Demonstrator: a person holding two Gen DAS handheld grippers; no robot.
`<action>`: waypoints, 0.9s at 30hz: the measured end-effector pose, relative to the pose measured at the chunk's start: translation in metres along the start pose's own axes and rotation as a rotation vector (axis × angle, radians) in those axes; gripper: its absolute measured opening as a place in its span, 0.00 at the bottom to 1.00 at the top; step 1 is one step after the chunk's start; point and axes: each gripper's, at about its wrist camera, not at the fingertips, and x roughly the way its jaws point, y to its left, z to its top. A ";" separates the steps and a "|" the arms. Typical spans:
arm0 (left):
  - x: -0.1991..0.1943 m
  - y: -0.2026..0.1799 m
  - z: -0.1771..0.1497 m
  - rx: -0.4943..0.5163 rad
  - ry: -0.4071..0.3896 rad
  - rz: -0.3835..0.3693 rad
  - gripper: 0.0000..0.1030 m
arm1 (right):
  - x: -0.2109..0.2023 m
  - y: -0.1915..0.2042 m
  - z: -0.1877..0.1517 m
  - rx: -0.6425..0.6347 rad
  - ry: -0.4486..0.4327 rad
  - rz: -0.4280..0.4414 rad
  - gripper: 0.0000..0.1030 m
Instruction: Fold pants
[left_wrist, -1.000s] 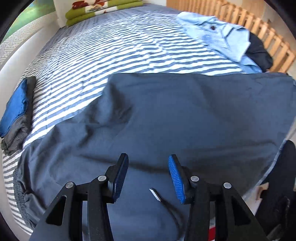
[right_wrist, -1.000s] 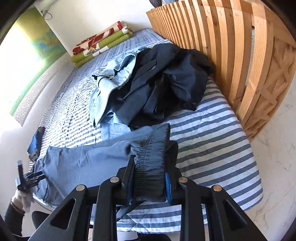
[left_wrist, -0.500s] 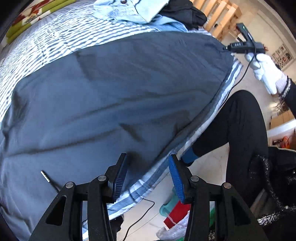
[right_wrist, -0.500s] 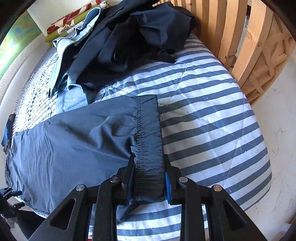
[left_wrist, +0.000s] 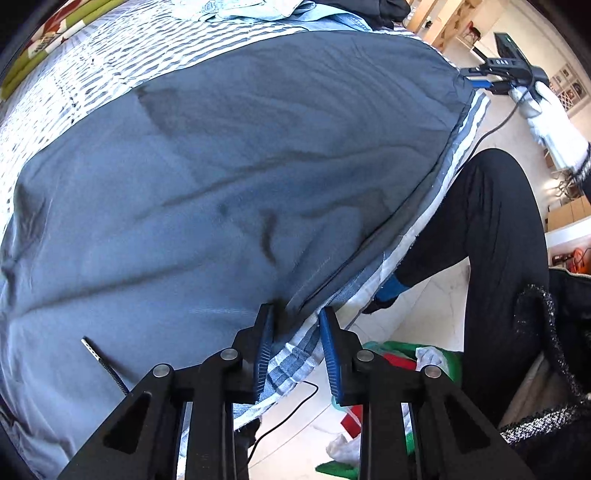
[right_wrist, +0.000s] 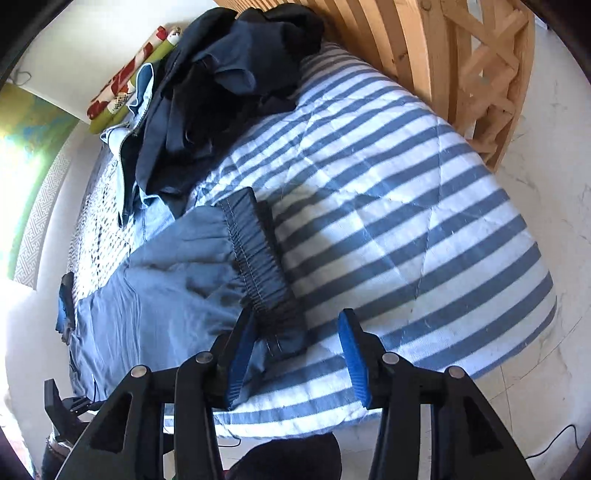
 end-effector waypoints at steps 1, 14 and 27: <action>0.000 0.002 -0.001 -0.008 -0.001 -0.005 0.27 | -0.004 -0.004 -0.004 0.039 0.001 0.041 0.41; 0.003 0.008 0.002 -0.006 -0.002 -0.005 0.27 | 0.033 -0.007 -0.027 0.353 0.020 0.304 0.42; 0.001 0.014 0.001 -0.043 -0.015 -0.057 0.27 | -0.011 0.070 -0.034 0.058 -0.266 0.013 0.07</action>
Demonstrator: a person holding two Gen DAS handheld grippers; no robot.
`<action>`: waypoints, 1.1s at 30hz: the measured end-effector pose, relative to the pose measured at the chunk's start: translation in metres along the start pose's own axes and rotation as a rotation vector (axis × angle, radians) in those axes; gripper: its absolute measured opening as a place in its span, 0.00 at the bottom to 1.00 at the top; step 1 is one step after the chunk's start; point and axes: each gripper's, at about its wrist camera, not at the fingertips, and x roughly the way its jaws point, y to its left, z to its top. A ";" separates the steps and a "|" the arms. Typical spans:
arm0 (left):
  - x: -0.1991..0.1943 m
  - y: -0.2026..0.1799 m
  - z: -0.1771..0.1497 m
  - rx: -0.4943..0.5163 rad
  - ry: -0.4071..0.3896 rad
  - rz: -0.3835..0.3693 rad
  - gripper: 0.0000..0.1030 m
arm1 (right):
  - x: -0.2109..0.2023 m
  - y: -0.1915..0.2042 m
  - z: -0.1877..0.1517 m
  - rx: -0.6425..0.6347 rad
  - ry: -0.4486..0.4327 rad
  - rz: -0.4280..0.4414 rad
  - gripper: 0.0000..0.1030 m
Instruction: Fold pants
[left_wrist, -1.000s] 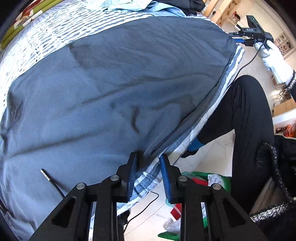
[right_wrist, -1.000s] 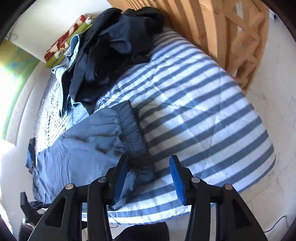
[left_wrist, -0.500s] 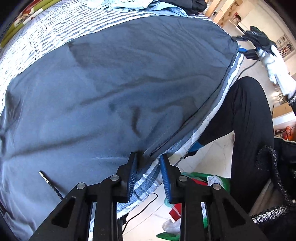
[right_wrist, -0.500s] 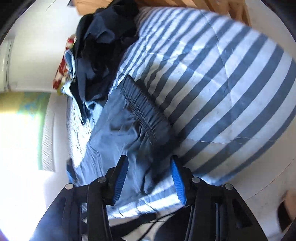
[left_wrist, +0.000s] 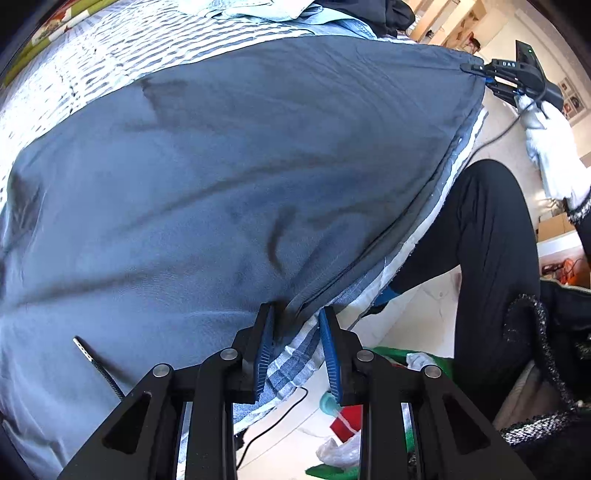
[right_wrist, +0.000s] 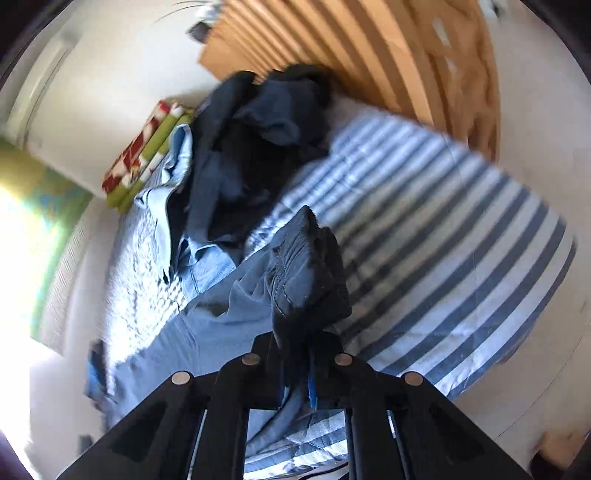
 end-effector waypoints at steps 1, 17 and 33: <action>-0.004 0.004 0.000 -0.022 -0.010 -0.017 0.27 | 0.005 0.002 0.000 -0.012 0.017 -0.037 0.07; -0.048 0.082 -0.066 -0.224 -0.176 0.058 0.28 | -0.050 0.173 -0.008 -0.349 -0.119 -0.012 0.06; -0.163 0.270 -0.249 -0.710 -0.379 0.376 0.37 | 0.014 0.493 -0.222 -0.917 0.012 0.330 0.05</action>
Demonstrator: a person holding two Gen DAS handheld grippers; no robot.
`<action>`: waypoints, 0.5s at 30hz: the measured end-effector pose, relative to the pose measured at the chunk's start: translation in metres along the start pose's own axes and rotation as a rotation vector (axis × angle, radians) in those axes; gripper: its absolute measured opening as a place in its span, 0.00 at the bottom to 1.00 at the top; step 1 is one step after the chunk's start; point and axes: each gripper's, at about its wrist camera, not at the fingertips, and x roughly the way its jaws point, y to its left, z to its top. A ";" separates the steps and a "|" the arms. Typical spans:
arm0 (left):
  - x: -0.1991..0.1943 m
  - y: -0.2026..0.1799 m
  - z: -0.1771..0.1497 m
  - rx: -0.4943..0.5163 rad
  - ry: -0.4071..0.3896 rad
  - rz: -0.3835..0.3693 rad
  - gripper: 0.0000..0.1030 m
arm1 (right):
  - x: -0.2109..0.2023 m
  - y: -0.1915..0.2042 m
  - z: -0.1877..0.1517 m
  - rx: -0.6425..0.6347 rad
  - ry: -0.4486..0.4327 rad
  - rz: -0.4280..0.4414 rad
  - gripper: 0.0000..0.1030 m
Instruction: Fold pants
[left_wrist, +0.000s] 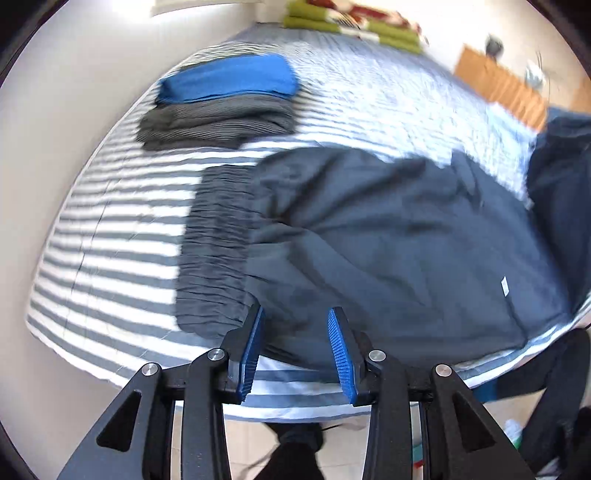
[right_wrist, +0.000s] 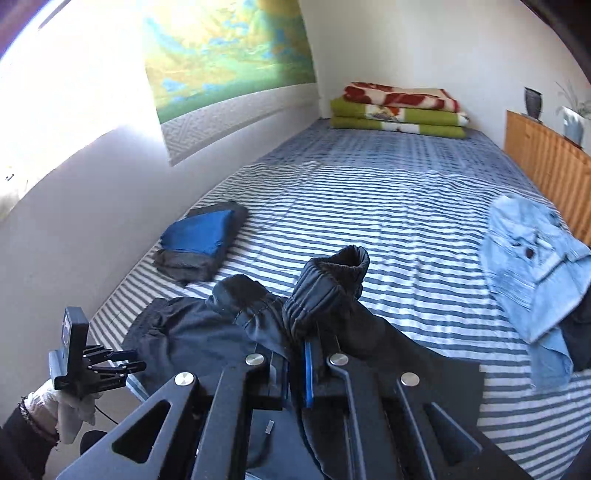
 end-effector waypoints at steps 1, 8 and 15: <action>-0.004 0.009 -0.001 -0.013 -0.010 -0.009 0.37 | 0.014 0.024 0.000 -0.027 0.011 0.027 0.05; -0.025 0.034 -0.009 -0.014 -0.056 -0.066 0.37 | 0.093 0.126 0.014 -0.101 0.146 0.181 0.04; -0.045 0.043 -0.015 -0.005 -0.106 -0.140 0.37 | 0.091 0.106 0.048 0.017 0.062 0.105 0.04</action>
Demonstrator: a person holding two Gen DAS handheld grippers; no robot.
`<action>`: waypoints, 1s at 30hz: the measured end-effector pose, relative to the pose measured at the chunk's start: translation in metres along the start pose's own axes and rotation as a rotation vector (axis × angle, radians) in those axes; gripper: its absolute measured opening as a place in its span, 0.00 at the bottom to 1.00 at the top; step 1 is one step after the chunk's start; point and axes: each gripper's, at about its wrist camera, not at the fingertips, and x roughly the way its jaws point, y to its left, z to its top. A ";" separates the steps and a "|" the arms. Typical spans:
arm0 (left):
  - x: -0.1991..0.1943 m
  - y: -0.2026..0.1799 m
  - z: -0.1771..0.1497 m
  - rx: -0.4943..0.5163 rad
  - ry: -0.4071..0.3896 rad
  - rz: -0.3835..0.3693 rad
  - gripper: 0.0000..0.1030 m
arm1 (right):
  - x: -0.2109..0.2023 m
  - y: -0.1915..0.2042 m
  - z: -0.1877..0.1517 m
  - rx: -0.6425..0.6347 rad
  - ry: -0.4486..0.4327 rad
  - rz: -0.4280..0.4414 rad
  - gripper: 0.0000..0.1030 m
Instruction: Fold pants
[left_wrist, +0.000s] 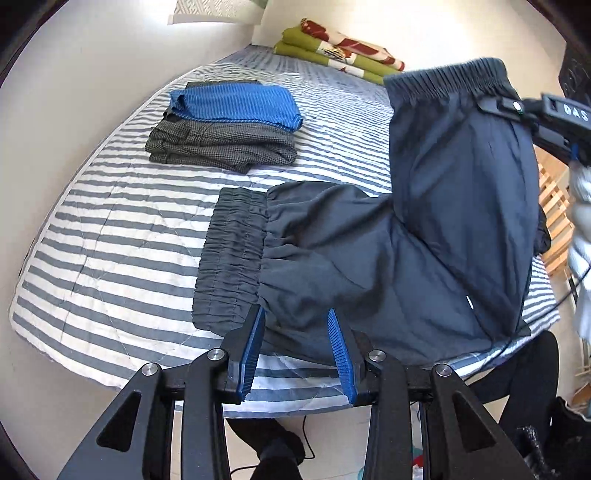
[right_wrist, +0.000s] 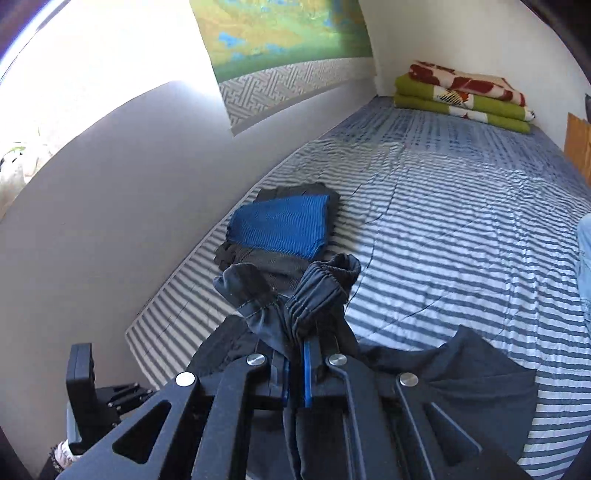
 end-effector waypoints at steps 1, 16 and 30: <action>-0.001 0.001 -0.001 0.008 -0.003 0.003 0.37 | 0.003 0.004 -0.005 0.003 -0.001 0.015 0.05; -0.022 0.039 -0.012 -0.062 -0.022 0.053 0.37 | 0.118 0.072 -0.102 -0.130 0.443 0.316 0.16; 0.036 -0.019 0.047 0.034 0.095 0.053 0.31 | 0.023 -0.106 -0.122 0.004 0.327 0.008 0.51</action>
